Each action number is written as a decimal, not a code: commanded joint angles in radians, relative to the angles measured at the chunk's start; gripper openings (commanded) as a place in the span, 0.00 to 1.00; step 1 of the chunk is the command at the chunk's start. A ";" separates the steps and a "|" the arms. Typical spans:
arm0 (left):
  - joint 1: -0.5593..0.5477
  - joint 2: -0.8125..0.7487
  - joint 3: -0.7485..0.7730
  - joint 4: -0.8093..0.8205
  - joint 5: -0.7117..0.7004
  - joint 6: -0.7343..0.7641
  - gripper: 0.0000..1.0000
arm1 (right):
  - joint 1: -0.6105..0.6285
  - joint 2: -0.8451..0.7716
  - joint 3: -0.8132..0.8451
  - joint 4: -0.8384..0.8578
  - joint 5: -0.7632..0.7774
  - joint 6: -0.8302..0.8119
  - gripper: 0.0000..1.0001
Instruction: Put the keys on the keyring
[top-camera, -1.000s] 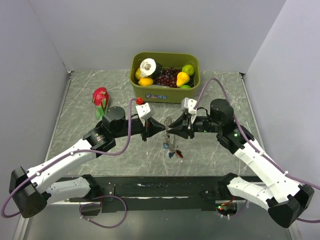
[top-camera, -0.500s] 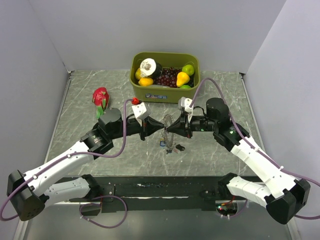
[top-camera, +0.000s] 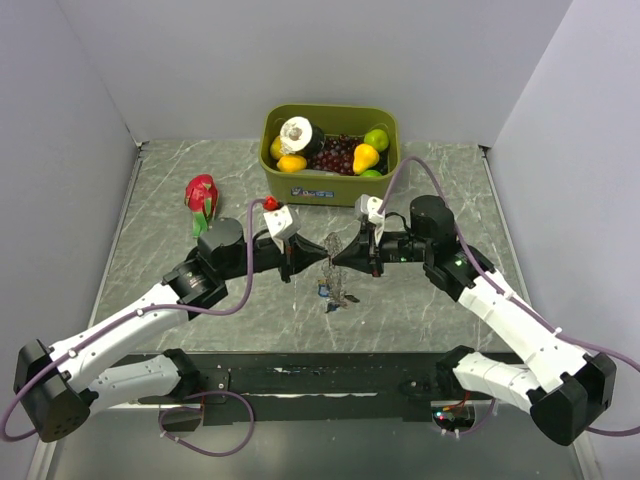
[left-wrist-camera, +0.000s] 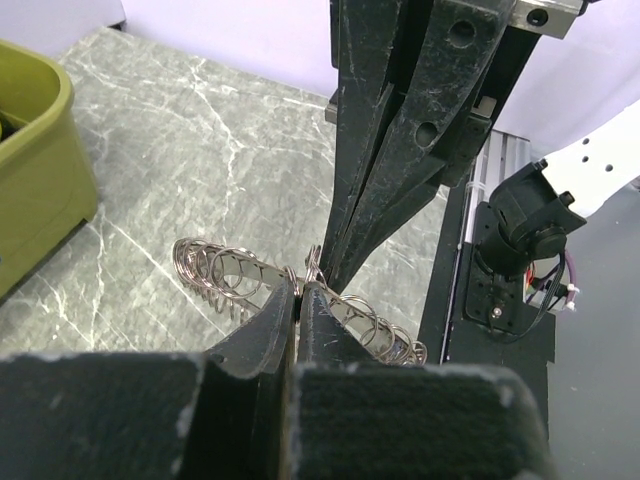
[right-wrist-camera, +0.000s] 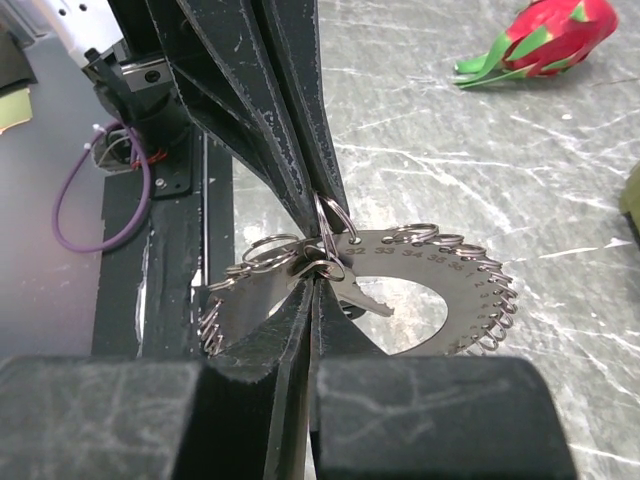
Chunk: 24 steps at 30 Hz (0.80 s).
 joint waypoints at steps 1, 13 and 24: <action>-0.003 -0.029 -0.002 0.161 0.028 -0.041 0.01 | 0.003 0.012 -0.014 0.039 -0.018 0.009 0.07; -0.005 0.141 -0.069 0.270 -0.098 -0.101 0.01 | 0.000 -0.201 -0.193 0.186 0.247 0.124 0.74; -0.005 0.474 0.148 0.413 -0.185 -0.146 0.01 | 0.000 -0.344 -0.279 0.162 0.370 0.135 1.00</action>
